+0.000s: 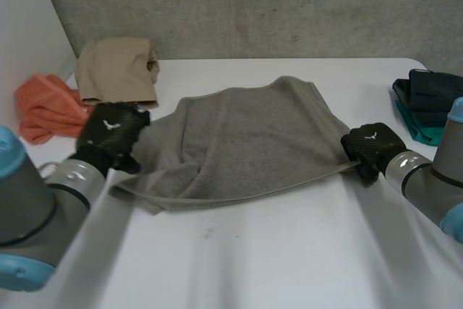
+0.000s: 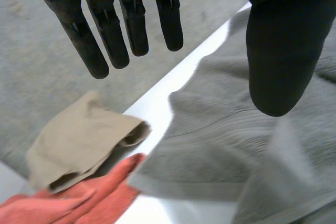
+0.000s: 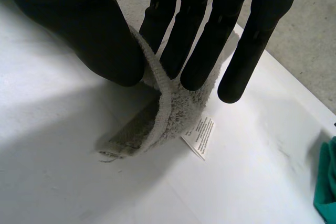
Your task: Fold the laundry.
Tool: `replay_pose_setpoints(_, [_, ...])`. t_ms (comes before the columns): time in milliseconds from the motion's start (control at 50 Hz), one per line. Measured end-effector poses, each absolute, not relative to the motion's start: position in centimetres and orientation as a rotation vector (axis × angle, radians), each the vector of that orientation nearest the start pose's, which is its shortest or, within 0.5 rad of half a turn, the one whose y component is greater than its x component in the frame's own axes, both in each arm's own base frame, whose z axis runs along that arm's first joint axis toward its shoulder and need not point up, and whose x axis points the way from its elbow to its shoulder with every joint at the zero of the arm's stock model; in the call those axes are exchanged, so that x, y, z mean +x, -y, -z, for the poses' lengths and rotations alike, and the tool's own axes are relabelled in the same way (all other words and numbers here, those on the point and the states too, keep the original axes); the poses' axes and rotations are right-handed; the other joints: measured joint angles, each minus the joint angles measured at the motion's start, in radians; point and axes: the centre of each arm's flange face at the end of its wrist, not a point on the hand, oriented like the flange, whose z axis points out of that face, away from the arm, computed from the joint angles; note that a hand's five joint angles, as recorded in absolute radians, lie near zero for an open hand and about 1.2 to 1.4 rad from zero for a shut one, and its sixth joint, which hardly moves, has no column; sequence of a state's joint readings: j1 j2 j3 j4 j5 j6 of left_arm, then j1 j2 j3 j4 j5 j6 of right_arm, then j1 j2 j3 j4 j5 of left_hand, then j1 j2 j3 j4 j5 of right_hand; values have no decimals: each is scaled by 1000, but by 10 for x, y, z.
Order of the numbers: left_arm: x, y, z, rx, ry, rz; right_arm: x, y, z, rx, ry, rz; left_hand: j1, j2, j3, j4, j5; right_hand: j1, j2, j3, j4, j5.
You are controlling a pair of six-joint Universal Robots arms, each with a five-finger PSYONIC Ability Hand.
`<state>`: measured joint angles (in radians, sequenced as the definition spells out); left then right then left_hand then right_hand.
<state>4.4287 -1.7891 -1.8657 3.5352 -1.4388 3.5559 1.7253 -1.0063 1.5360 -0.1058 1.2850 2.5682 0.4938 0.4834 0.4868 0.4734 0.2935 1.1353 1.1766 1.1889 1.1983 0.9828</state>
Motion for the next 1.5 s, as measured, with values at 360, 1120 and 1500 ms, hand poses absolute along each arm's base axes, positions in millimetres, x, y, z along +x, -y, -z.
replay_pose_setpoints(360, [-183, 273, -159, 979, -2537, 1843, 211, 329, -134, -1158, -2347, 1712, 75, 84, 82, 103, 108, 0, 0, 0, 0, 0])
replay_pose_setpoints(1120, [-184, 292, -280, 806, -2140, 2300, 176, 330, -285, -1192, -2259, 2122, 672, 711, 703, 723, 687, 0, 0, 0, 0, 0])
replay_pose_setpoints(1500, [-184, 291, -299, 864, -2066, 2179, 176, 339, -332, -1384, -2313, 2038, 672, 713, 707, 727, 687, 0, 0, 0, 0, 0])
